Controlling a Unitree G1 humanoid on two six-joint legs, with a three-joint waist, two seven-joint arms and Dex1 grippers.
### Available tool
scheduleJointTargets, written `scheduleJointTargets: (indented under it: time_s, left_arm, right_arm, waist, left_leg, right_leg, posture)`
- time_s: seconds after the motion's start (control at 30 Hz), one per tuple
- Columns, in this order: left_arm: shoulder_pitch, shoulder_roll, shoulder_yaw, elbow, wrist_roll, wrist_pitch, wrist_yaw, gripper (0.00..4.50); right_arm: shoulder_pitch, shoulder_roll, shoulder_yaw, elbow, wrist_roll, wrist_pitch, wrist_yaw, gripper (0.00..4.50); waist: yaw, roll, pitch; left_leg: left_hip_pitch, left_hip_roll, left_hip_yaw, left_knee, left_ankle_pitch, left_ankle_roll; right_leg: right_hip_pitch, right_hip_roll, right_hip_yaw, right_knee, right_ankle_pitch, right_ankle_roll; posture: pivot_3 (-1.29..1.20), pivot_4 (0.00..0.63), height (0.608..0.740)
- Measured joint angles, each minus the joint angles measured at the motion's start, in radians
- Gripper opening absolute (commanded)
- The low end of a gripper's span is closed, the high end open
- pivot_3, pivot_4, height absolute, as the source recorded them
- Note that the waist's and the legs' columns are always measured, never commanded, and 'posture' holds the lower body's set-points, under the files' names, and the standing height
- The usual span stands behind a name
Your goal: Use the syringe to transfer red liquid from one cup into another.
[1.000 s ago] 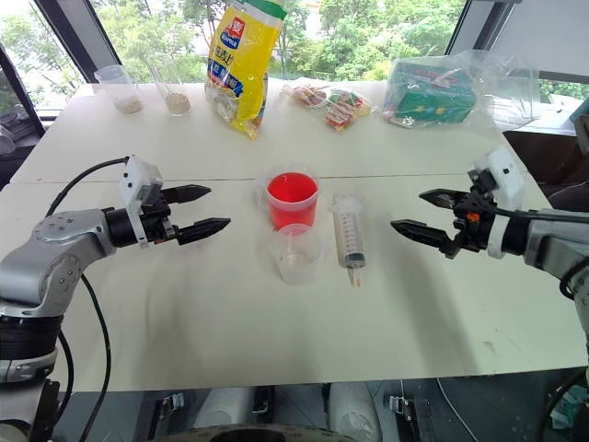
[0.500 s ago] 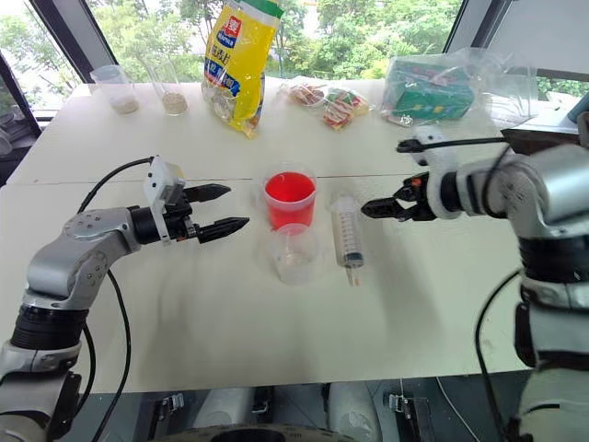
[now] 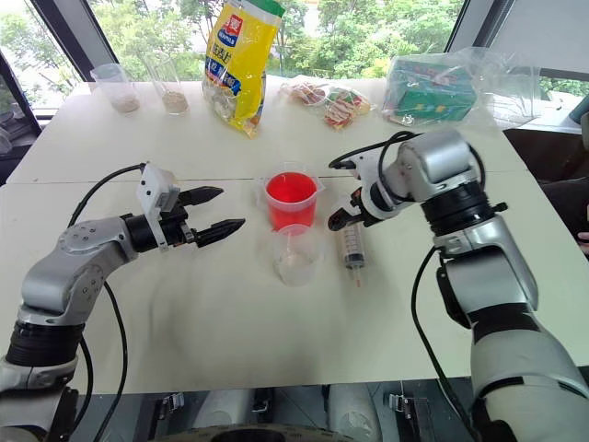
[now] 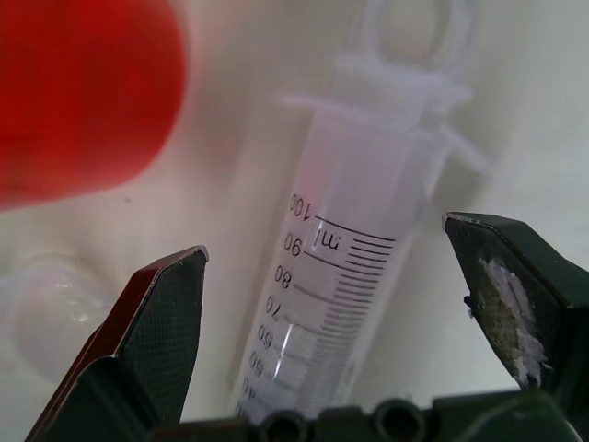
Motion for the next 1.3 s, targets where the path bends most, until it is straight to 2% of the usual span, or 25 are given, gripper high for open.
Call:
scheduleJointTargets:
  time_s: [0.17, 0.27, 0.37, 0.43, 0.47, 0.67, 0.87, 1.0, 1.1, 1.17, 1.23, 1.3]
  left_arm:
    - [0.006, 0.001, 0.004, -0.012, 0.0, 0.0, 0.016, 4.5]
    - [0.006, 0.001, 0.005, -0.02, 0.0, 0.0, 0.02, 4.5]
    - [0.01, 0.001, 0.005, -0.022, 0.001, 0.0, 0.026, 4.5]
    - [0.016, 0.001, 0.005, -0.022, 0.007, -0.001, 0.031, 4.5]
    - [0.016, 0.001, 0.005, -0.022, 0.01, -0.001, 0.032, 4.5]
    - [0.013, 0.003, 0.004, -0.022, 0.012, -0.004, 0.029, 4.5]
    - [-0.029, 0.022, 0.006, 0.025, 0.019, -0.02, 0.0, 4.5]
    - [-0.077, 0.037, 0.008, 0.061, 0.019, -0.024, -0.019, 4.5]
    - [-0.152, 0.045, 0.011, 0.107, 0.007, -0.015, -0.047, 4.5]
    - [-0.213, 0.048, 0.013, 0.135, -0.005, -0.002, -0.061, 4.5]
    - [-0.266, 0.048, 0.012, 0.159, -0.018, 0.005, -0.086, 4.5]
    - [-0.313, 0.049, 0.011, 0.188, -0.023, 0.007, -0.108, 4.5]
  right_arm:
    - [0.0, 0.043, 0.007, 0.014, -0.065, 0.0, -0.017, 4.46]
    - [0.001, 0.068, 0.007, 0.019, -0.103, -0.002, -0.022, 3.69]
    - [0.002, 0.092, 0.005, 0.024, -0.15, -0.005, -0.036, 2.31]
    - [0.004, 0.108, -0.007, 0.024, -0.164, -0.004, -0.038, 1.55]
    - [0.011, 0.115, -0.015, 0.018, -0.174, -0.003, -0.041, 1.47]
    - [0.07, 0.109, -0.066, -0.061, -0.186, -0.006, -0.062, 1.47]
    - [0.195, 0.085, -0.249, -0.256, -0.187, -0.002, -0.086, 1.47]
    - [0.248, 0.015, -0.389, -0.418, -0.176, -0.06, -0.055, 1.47]
    - [0.296, 0.01, -0.538, -0.56, -0.153, -0.291, -0.009, 1.47]
    - [0.29, 0.098, -0.667, -0.625, -0.109, -0.468, -0.009, 1.47]
    - [0.242, 0.194, -0.798, -0.64, -0.006, -0.557, -0.009, 1.47]
    - [0.196, 0.235, -0.867, -0.648, 0.088, -0.632, 0.009, 1.47]
  waist:
    - [-0.005, 0.0, 0.0]
    - [-0.015, -0.001, 0.0]
    - [-0.019, -0.001, 0.0]
    - [-0.022, -0.001, -0.001]
    - [-0.023, -0.002, -0.001]
    - [-0.02, -0.003, -0.002]
    - [-0.016, -0.002, -0.001]
    - [-0.016, -0.001, 0.001]
    - [-0.015, -0.001, 0.001]
    - [-0.022, -0.001, 0.002]
    - [-0.024, -0.001, 0.002]
    - [-0.02, 0.0, 0.003]
  left_leg:
    - [0.001, 0.0, 0.0, 0.0, 0.0, 0.0]
    - [0.002, 0.0, -0.001, 0.001, 0.0, 0.0]
    - [0.003, 0.0, -0.001, 0.001, 0.0, 0.0]
    - [0.004, 0.0, -0.001, 0.001, 0.0, 0.0]
    - [0.004, 0.0, -0.001, 0.001, 0.0, 0.0]
    - [0.005, 0.0, -0.002, 0.001, 0.001, -0.001]
    - [0.002, 0.0, -0.002, 0.001, 0.001, -0.001]
    - [0.0, 0.0, -0.002, 0.001, 0.001, -0.001]
    - [0.0, 0.0, -0.002, 0.0, 0.001, -0.001]
    - [0.001, 0.0, -0.002, 0.0, 0.001, -0.001]
    - [0.002, 0.001, -0.002, 0.0, 0.001, -0.001]
    - [0.002, 0.001, -0.002, 0.0, 0.001, -0.001]
  right_leg:
    - [0.001, 0.0, 0.0, 0.001, 0.0, 0.0]
    - [0.002, 0.0, 0.0, 0.001, 0.0, 0.0]
    - [0.002, 0.001, 0.0, 0.002, 0.0, 0.0]
    - [0.002, 0.001, 0.0, 0.004, 0.0, 0.0]
    - [0.002, 0.001, 0.0, 0.005, 0.0, 0.0]
    - [0.002, 0.001, 0.0, 0.007, 0.0, -0.001]
    - [0.0, 0.001, 0.0, 0.007, 0.0, 0.0]
    - [-0.002, 0.001, 0.0, 0.007, 0.0, 0.001]
    - [-0.002, 0.002, -0.001, 0.007, 0.0, 0.002]
    - [-0.003, 0.003, 0.0, 0.007, 0.0, 0.002]
    - [-0.003, 0.003, 0.0, 0.009, 0.0, 0.002]
    - [-0.002, 0.003, 0.0, 0.009, 0.0, 0.002]
  posture:
    - [0.0, 0.15, 0.74]
    - [0.0, 0.15, 0.74]
    - [0.0, 0.15, 0.74]
    - [0.0, 0.15, 0.74]
    - [0.0, 0.15, 0.74]
    - [0.0, 0.15, 0.74]
    - [0.0, 0.15, 0.74]
    - [0.0, 0.15, 0.74]
    - [0.0, 0.15, 0.74]
    - [0.0, 0.15, 0.74]
    - [0.0, 0.15, 0.74]
    - [0.0, 0.15, 0.74]
